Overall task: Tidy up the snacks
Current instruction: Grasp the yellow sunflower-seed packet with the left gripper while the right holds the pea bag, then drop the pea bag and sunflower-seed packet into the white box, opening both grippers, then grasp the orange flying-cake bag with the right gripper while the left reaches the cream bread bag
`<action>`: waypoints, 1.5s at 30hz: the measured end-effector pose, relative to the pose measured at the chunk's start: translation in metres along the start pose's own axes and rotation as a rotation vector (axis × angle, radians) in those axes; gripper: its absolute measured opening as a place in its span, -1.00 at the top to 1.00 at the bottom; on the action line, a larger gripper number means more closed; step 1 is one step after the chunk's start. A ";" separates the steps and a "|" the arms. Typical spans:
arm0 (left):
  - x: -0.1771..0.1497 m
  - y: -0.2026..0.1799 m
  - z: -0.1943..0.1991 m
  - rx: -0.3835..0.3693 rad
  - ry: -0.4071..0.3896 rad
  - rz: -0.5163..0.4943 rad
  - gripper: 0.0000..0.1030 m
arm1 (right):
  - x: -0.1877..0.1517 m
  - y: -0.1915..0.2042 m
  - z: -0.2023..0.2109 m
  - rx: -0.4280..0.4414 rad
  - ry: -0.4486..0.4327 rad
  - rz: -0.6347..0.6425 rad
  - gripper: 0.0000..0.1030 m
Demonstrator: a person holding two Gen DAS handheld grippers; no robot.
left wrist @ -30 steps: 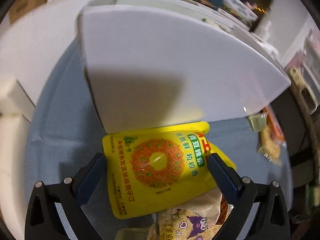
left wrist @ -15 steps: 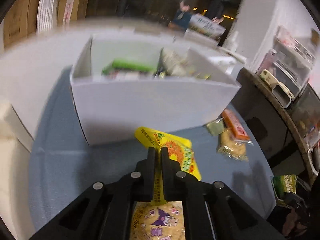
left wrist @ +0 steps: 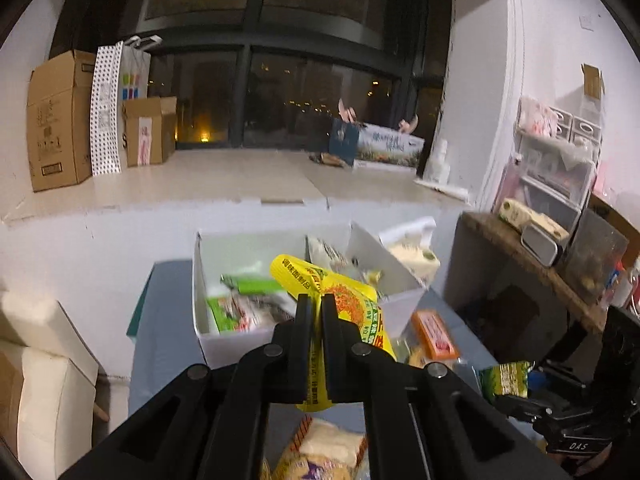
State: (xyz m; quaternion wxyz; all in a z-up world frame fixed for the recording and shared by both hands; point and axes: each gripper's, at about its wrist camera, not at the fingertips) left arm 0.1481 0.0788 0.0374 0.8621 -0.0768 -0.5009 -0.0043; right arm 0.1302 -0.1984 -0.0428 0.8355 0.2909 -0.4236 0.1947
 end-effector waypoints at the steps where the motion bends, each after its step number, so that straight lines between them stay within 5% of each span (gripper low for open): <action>1: 0.005 0.001 -0.001 0.007 -0.006 0.002 0.89 | 0.010 0.003 -0.004 0.000 -0.009 0.018 0.06; 11: 0.056 0.025 -0.045 0.048 -0.026 0.011 0.89 | 0.132 0.004 -0.084 -0.027 -0.035 0.086 0.06; 16: 0.069 0.034 -0.077 0.095 -0.007 -0.014 0.82 | 0.160 -0.018 -0.137 -0.056 0.006 0.049 0.04; 18: 0.070 0.039 -0.088 0.120 0.008 -0.010 0.43 | 0.165 -0.027 -0.154 -0.056 0.021 0.011 -0.24; 19: 0.070 0.044 -0.094 0.118 0.029 0.014 -0.15 | 0.166 -0.031 -0.159 -0.056 0.028 -0.005 -0.78; 20: 0.069 0.048 -0.098 0.105 0.049 0.032 -0.71 | 0.167 -0.037 -0.166 -0.073 0.036 -0.036 -0.91; 22: 0.064 0.052 -0.098 0.115 0.043 0.030 -0.99 | 0.167 -0.043 -0.167 -0.089 0.023 -0.076 -1.00; 28: 0.051 0.054 -0.086 0.114 0.066 0.035 -0.99 | 0.157 -0.054 -0.151 -0.061 0.039 -0.139 -1.00; 35: 0.025 0.032 -0.037 0.070 0.052 -0.004 -1.00 | 0.132 -0.050 -0.083 -0.029 -0.037 -0.141 -1.00; 40: -0.015 0.005 0.004 0.013 0.059 -0.048 -1.00 | 0.090 -0.039 -0.021 -0.025 -0.080 -0.096 -1.00; 45: -0.063 -0.017 0.035 -0.014 0.044 -0.023 -1.00 | 0.032 -0.031 0.023 -0.109 -0.089 -0.086 -1.00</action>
Point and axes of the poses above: each gripper's, at about its wrist camera, not at the fingertips, and z roughly against the way its jaws point, y to its left, x to its top, and after that the axes turned 2 degrees about -z, right-handed
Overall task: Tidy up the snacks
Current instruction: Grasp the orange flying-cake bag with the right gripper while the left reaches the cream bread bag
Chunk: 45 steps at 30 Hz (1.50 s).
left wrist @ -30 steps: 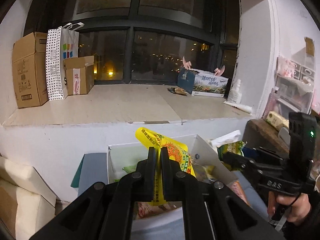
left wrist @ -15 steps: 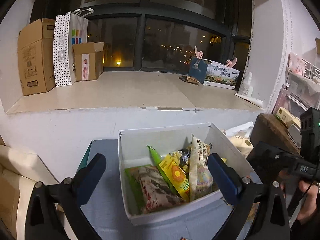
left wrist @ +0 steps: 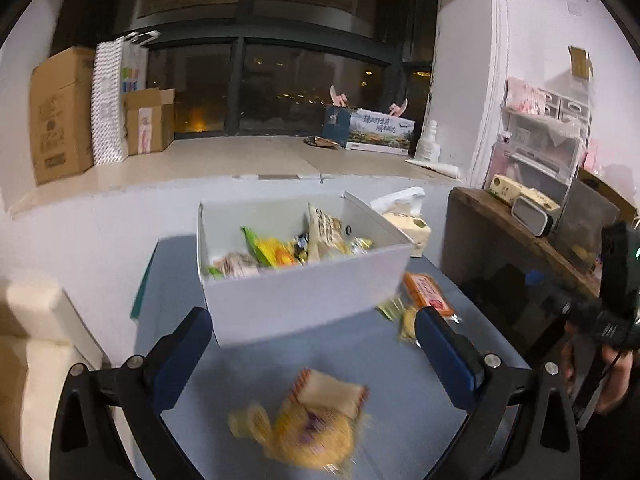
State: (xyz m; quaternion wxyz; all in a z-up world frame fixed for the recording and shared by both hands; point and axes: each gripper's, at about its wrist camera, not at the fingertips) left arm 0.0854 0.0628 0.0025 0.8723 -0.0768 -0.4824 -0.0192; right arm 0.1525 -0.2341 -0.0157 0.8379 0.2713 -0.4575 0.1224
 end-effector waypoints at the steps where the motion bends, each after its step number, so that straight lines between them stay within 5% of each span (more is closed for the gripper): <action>1: -0.010 -0.004 0.003 -0.006 0.006 0.011 -1.00 | -0.014 -0.002 0.005 -0.020 0.008 0.000 -1.00; 8: -0.059 -0.023 0.005 -0.058 0.068 0.053 -1.00 | -0.068 -0.032 -0.011 -0.162 0.149 -0.128 -1.00; 18: -0.083 -0.025 -0.008 -0.041 0.133 0.052 -0.99 | -0.023 -0.092 -0.101 -0.283 0.232 -0.280 -1.00; 25: -0.092 -0.016 -0.013 -0.040 0.161 0.073 -0.99 | -0.006 -0.128 -0.176 -0.426 0.357 -0.288 -1.00; 32: -0.095 -0.017 -0.019 -0.047 0.182 0.071 -0.99 | -0.008 -0.114 -0.206 -0.492 0.400 -0.175 -1.00; 35: -0.095 -0.017 -0.019 -0.048 0.182 0.069 -0.99 | -0.012 -0.107 -0.208 -0.523 0.425 -0.121 -0.76; 37: -0.095 -0.017 -0.020 -0.044 0.182 0.069 -1.00 | -0.013 -0.103 -0.206 -0.499 0.424 -0.108 -0.38; 45: -0.089 -0.017 -0.029 -0.067 0.199 0.054 -0.99 | -0.012 -0.095 -0.158 -0.426 0.354 -0.076 -0.23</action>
Point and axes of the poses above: each gripper's, at about its wrist camera, not at the fingertips, and z roughly against the way its jaws point, y to its left, x to its top, and after that the axes turned 2 degrees about -z, right-handed
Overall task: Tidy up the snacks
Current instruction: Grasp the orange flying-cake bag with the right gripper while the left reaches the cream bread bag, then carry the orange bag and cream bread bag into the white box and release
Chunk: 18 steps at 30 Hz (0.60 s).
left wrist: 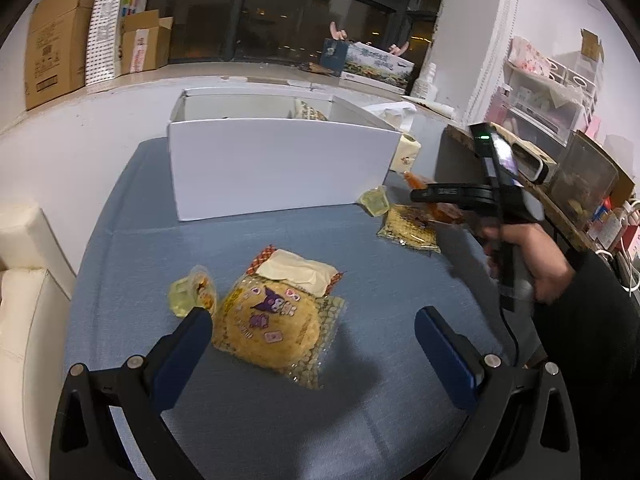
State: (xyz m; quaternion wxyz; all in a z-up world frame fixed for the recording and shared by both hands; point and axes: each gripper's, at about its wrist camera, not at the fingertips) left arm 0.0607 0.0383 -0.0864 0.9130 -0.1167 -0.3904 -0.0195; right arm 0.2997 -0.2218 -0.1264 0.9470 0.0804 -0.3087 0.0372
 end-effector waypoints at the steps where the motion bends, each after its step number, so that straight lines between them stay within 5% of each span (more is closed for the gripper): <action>1: 0.003 -0.001 -0.004 -0.006 0.009 -0.011 -1.00 | -0.005 -0.004 0.012 0.024 -0.018 -0.011 -0.23; 10: 0.034 -0.005 -0.076 0.006 0.176 -0.124 -1.00 | -0.064 -0.017 0.110 0.196 -0.150 -0.013 -0.23; 18: 0.048 0.004 -0.127 -0.111 0.313 -0.184 -0.98 | -0.099 -0.010 0.141 0.284 -0.185 0.010 -0.23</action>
Point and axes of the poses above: each gripper's, at about its wrist camera, not at the fingertips, and z roughly against the way its jaws point, y to its left, x to its top, and after that the axes turned 2 degrees about -z, right-handed
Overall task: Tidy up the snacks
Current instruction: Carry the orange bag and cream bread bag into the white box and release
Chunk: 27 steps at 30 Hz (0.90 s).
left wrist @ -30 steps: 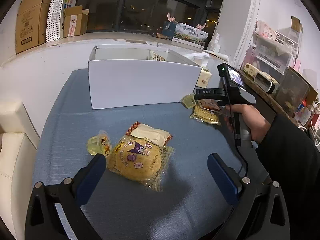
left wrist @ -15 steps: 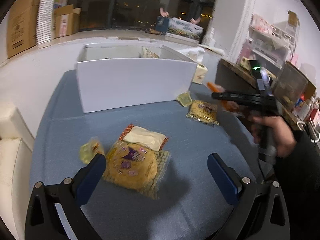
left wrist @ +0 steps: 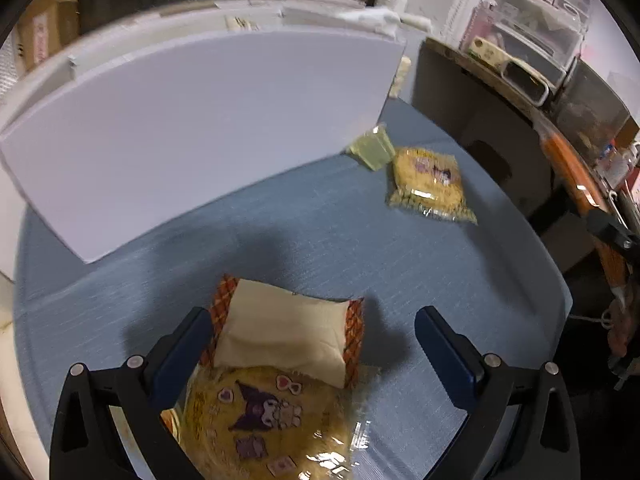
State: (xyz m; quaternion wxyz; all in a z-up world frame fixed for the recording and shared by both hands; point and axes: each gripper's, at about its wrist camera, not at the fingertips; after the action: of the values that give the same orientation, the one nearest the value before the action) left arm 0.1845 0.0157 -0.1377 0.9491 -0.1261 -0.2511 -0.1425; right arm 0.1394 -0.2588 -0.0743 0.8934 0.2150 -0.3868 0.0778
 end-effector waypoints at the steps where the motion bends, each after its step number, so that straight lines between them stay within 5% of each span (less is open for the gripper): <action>1: -0.001 0.000 -0.003 0.011 0.011 -0.010 -0.78 | -0.001 0.001 0.002 0.007 -0.002 0.002 -0.23; 2: -0.002 0.001 -0.005 0.028 0.016 -0.023 -0.40 | -0.003 0.003 0.003 0.008 -0.003 0.004 -0.23; 5: -0.004 0.002 -0.003 0.001 0.008 -0.031 -0.28 | -0.005 0.008 0.005 0.009 -0.009 0.022 -0.23; 9: -0.008 -0.001 0.014 0.015 -0.047 -0.034 -0.26 | -0.005 0.012 0.002 0.016 -0.006 0.032 -0.24; 18: 0.009 -0.017 0.114 0.027 -0.358 0.002 -0.26 | 0.010 0.035 0.008 0.050 -0.065 0.079 -0.24; 23: 0.036 -0.010 0.162 0.047 -0.511 0.027 -0.26 | 0.039 0.055 0.002 0.106 -0.100 0.112 -0.24; 27: 0.069 0.009 0.175 0.093 -0.554 0.048 -0.26 | 0.081 0.067 -0.013 0.160 -0.136 0.131 -0.24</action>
State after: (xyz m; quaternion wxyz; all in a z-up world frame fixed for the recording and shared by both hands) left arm 0.1674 0.0639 0.0434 0.8522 -0.1222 -0.5041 -0.0685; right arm 0.1833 -0.1953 -0.0022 0.8381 0.2647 -0.4522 0.1517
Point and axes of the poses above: each gripper's, at about its wrist camera, not at the fingertips, and z roughly against the way its jaws point, y to its left, x to its top, and after that the axes turned 2 degrees about -z, right-handed
